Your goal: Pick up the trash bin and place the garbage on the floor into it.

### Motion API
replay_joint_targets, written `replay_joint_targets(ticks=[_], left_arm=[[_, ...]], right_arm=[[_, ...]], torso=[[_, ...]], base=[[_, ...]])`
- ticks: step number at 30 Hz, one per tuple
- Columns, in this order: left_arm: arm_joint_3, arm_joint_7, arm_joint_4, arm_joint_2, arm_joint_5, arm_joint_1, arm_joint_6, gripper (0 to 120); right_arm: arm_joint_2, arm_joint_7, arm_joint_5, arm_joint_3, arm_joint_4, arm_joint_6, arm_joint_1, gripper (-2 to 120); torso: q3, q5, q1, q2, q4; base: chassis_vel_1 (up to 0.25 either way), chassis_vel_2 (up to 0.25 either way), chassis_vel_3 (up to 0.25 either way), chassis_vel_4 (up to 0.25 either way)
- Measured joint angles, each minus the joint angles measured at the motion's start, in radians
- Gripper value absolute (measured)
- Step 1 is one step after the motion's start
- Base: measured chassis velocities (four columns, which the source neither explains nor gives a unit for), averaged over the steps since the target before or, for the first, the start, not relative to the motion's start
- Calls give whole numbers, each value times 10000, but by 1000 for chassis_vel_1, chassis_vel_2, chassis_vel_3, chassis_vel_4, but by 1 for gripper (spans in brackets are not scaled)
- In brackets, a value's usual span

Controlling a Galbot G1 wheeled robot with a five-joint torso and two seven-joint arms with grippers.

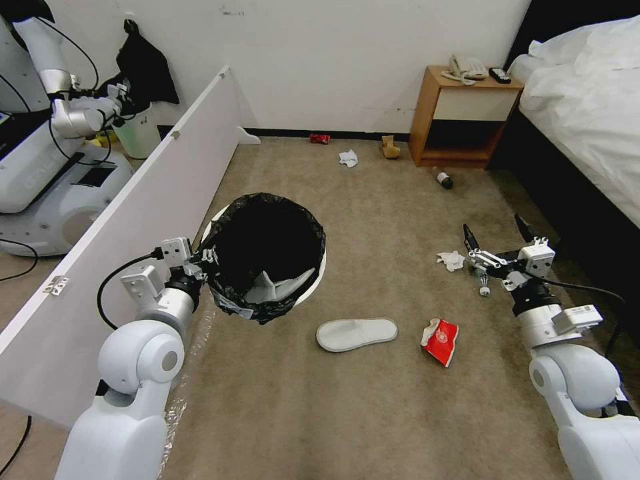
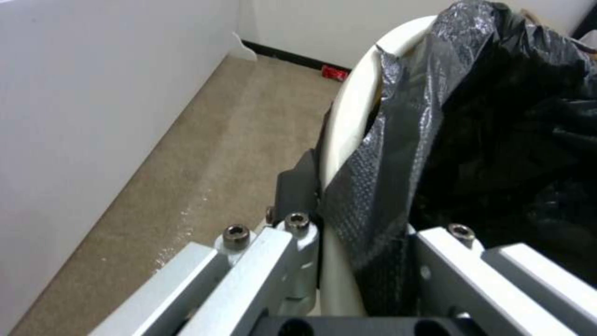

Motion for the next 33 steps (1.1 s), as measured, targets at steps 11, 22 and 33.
replay_joint_targets(ticks=[11,22,33], left_arm=[[12,-39,-12,1,-55,12,30,4],[5,-57,-86,25,-82,62,33,4],[1,-127,-123,0,-83,93,29,4]], right_arm=[[-5,-133,8,-12,44,1,8,100],[87,-181,-6,-5,96,58,-39,100],[117,-302,7,-17,41,359,-27,100]], torso=[[0,0,-1,0,0],[1,-2,-1,0,0],[4,0,0,-1,0]], base=[[-19,18,15,-17],[-184,191,193,-187],[-283,280,286,-286]])
